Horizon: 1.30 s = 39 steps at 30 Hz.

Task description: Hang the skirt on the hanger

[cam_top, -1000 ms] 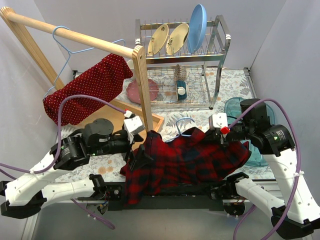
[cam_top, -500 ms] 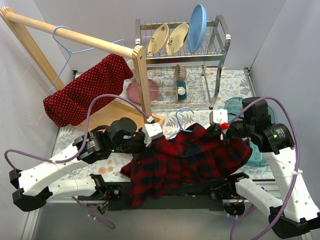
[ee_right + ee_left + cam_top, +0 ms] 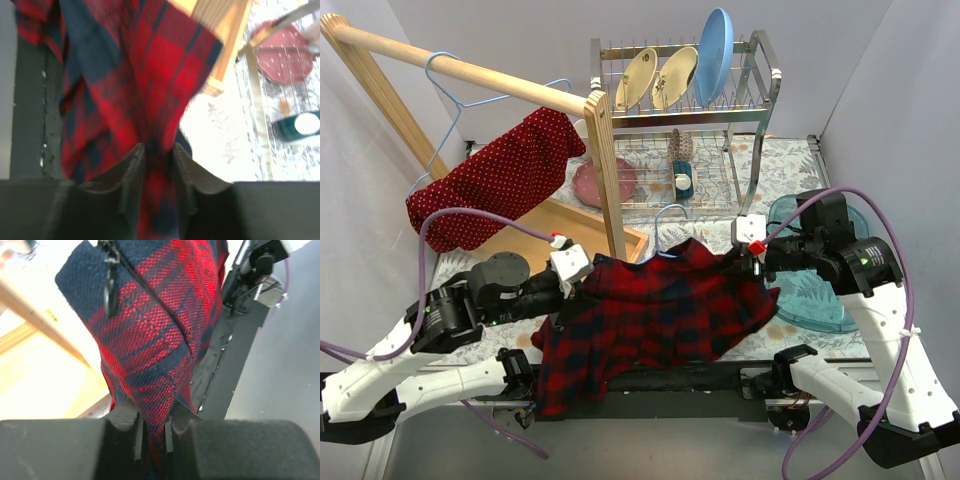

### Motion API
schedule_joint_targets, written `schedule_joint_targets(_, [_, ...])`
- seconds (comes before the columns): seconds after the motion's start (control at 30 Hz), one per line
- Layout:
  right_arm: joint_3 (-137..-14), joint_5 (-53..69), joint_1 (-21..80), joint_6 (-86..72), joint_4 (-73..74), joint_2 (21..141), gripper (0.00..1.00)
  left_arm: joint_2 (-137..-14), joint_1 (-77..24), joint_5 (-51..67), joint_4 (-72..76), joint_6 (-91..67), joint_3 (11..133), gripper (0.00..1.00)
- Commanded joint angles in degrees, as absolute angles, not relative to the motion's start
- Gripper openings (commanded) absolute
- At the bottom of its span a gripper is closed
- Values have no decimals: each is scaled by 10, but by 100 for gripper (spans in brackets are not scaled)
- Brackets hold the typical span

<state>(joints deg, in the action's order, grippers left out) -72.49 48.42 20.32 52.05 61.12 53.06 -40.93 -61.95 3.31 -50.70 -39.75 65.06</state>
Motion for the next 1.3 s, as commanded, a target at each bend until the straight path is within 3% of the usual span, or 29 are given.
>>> schedule_joint_targets(0.0, [-754,421,196,538,655,525,39,-372,-612,-40,-496,-414,651,0])
schedule_joint_targets(0.1, [-745,398,192,538,653,522,36,-360,-612,-43,-497,-414,652,0])
schedule_joint_targets(0.17, [-724,391,190,541,653,521,25,-352,-612,-40,-494,-412,655,0])
schedule_joint_targets(0.2, [-720,395,190,542,654,521,25,-343,-612,-32,-488,-411,656,0])
schedule_joint_targets(0.3, [-725,417,189,533,650,520,40,-329,-612,-12,-486,-400,653,0])
schedule_joint_targets(0.33, [-730,410,189,524,633,519,51,-327,-612,-10,-488,-398,653,0])
schedule_joint_targets(0.4, [-730,378,189,462,596,519,59,-323,-612,-4,-488,-396,652,0])
schedule_joint_targets(0.43, [-722,312,188,416,530,520,68,-322,-612,-1,-487,-396,654,0])
schedule_joint_targets(0.5, [-704,265,185,361,497,533,71,-319,-612,-1,-478,-396,657,0])
schedule_joint_targets(0.7, [-637,287,172,355,454,548,74,-311,-612,-5,-467,-406,679,0])
schedule_joint_targets(0.8, [-619,310,141,392,486,559,70,-307,-612,-24,-472,-409,690,0])
schedule_joint_targets(0.87, [-609,351,107,439,517,566,58,-304,-612,-39,-475,-409,700,0])
schedule_joint_targets(0.9, [-606,358,96,462,552,573,48,-301,-612,-55,-477,-409,706,0])
schedule_joint_targets(0.93, [-599,366,85,481,564,577,26,-298,-612,-62,-478,-409,710,0])
schedule_joint_targets(1.0, [-573,376,45,537,584,583,15,-290,-612,-80,-478,-404,721,0])
schedule_joint_targets(1.13, [-532,383,6,590,606,588,5,-274,-612,-92,-471,-402,739,0])
schedule_joint_targets(1.27, [-523,388,-28,608,620,586,11,-273,-612,-96,-483,-400,754,0])
